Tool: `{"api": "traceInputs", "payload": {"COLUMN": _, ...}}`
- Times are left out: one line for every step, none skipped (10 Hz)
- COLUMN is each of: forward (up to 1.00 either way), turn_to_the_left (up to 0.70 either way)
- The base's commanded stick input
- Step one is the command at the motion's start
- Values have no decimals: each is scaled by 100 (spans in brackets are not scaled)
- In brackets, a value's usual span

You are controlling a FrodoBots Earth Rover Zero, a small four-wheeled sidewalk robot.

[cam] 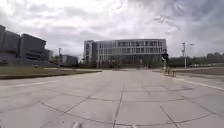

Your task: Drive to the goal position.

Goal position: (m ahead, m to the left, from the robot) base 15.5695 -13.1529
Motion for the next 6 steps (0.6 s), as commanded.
{"api": "traceInputs", "payload": {"forward": 70, "turn_to_the_left": 0}}
{"api": "traceInputs", "payload": {"forward": 70, "turn_to_the_left": -9}}
{"api": "traceInputs", "payload": {"forward": 70, "turn_to_the_left": -22}}
{"api": "traceInputs", "payload": {"forward": 70, "turn_to_the_left": -26}}
{"api": "traceInputs", "payload": {"forward": 70, "turn_to_the_left": -26}}
{"api": "traceInputs", "payload": {"forward": 70, "turn_to_the_left": -26}}
